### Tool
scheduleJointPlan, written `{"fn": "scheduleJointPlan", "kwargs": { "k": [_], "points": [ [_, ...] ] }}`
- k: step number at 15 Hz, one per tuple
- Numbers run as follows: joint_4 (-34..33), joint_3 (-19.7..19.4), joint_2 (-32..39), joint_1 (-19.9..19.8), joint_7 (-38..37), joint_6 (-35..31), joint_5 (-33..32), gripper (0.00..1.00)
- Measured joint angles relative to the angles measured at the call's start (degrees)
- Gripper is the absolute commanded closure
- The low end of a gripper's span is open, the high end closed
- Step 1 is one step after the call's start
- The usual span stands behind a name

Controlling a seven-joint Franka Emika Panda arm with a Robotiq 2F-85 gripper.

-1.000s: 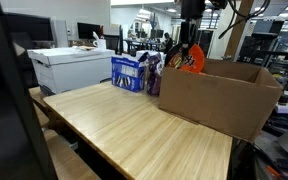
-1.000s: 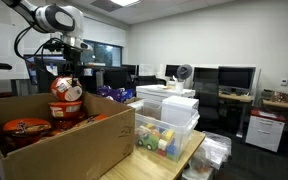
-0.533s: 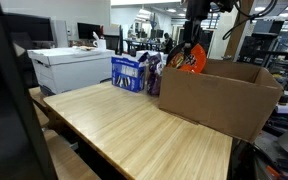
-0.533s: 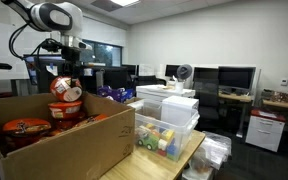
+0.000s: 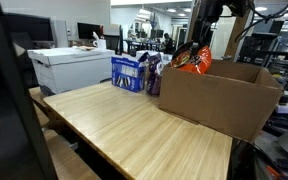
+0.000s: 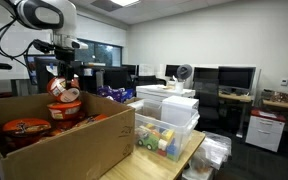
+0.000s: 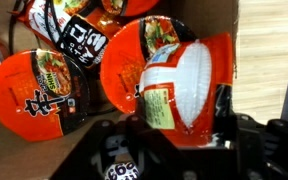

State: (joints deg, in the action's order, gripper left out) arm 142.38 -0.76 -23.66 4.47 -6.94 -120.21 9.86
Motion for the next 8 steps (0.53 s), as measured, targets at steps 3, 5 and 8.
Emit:
{"fn": "scheduleJointPlan", "kwargs": {
  "k": [3, 5, 8],
  "points": [
    [2.31, -0.97, -2.21, -0.04, 0.01, -0.94, 0.98, 0.68],
    [3.54, -1.55, -3.39, -0.10, 0.01, -1.48, 1.46, 0.68],
    [5.04, -2.20, -4.84, -0.33, 0.01, -2.05, 2.14, 0.68]
  ]
}}
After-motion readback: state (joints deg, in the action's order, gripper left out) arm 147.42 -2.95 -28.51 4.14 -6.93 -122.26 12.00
